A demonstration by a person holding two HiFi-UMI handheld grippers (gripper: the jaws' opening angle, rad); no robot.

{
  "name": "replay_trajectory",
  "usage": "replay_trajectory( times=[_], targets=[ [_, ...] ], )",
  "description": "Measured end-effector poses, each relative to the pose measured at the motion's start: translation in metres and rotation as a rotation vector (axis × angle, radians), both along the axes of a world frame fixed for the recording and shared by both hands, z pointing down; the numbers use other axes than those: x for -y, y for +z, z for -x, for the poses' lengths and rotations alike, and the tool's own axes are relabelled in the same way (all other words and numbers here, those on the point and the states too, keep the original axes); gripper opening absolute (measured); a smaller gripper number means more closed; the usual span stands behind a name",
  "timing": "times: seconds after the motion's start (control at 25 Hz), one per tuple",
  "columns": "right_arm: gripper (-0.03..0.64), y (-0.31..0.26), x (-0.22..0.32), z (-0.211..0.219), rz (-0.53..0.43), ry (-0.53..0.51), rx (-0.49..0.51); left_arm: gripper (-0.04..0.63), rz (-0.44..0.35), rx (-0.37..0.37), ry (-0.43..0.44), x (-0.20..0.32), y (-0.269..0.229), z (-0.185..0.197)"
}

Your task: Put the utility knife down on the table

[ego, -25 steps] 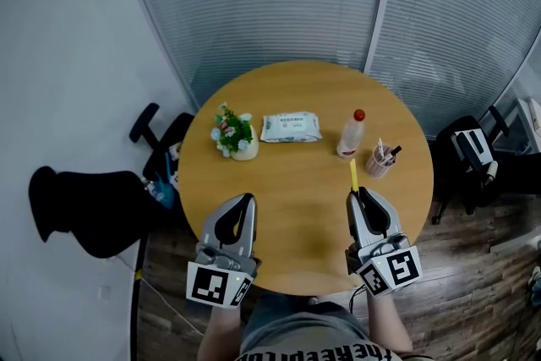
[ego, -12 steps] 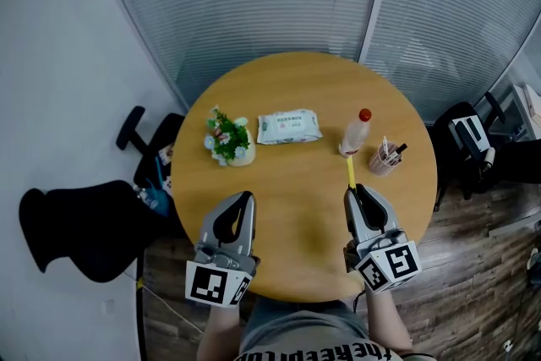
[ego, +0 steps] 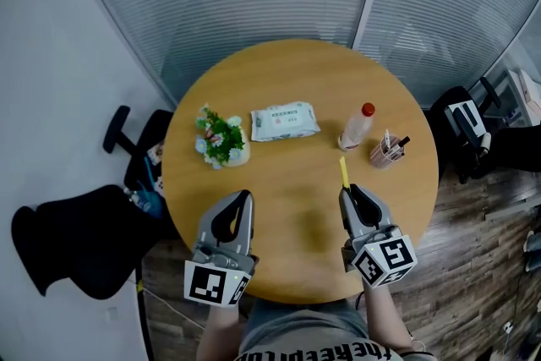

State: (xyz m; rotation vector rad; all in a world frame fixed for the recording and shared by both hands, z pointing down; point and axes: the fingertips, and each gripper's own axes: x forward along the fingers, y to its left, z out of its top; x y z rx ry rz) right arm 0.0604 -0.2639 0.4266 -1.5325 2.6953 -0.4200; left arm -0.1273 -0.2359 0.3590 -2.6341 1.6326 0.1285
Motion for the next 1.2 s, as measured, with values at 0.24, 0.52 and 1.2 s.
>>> replay_trajectory(
  times=[0.24,0.52,1.2],
  targets=[
    [0.067,0.027,0.006,0.010,0.083,0.003,-0.019,0.011,0.028,-0.006,0.017,0.009,0.013,0.007],
    [0.068,0.063,0.010,0.019,0.175,0.004,-0.070,0.011,0.056,-0.008,0.035,0.018,0.026,0.013],
    [0.069,0.131,0.009,0.025,0.344,0.027,-0.194,0.012,0.089,-0.028,0.062,0.023,0.042,0.024]
  ],
)
